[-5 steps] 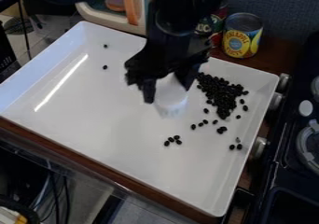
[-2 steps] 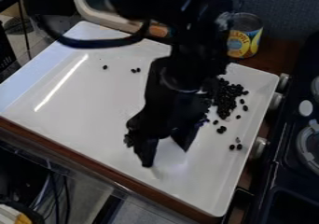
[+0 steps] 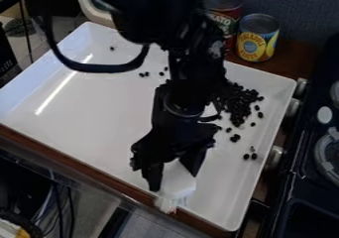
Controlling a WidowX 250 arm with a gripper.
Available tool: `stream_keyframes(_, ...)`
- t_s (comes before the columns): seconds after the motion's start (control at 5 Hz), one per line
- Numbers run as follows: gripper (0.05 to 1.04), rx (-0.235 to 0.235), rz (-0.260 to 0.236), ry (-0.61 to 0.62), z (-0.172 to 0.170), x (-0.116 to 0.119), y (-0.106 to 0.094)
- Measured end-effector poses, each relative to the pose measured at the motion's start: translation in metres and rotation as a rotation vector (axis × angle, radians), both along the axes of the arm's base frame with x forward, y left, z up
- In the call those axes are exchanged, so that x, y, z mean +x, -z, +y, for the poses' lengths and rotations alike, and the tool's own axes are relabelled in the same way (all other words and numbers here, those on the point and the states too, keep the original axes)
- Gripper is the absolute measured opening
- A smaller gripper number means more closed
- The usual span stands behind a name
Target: Sweep into pile
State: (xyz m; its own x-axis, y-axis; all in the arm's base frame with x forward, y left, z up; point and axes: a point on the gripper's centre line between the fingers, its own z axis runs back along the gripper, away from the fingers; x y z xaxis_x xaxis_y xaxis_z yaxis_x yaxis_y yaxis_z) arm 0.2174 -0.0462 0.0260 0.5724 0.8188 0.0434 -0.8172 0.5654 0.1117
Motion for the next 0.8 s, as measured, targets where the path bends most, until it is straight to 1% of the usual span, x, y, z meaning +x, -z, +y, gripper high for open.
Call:
stream_keyframes(0.2,0.750,0.000,-0.047,0.002,0.001,0.014,0.011)
stream_keyframes(0.6,0.750,0.009,-0.097,-0.004,-0.004,0.033,0.011)
stream_keyframes(0.8,0.750,-0.011,-0.119,-0.046,-0.011,0.050,0.010)
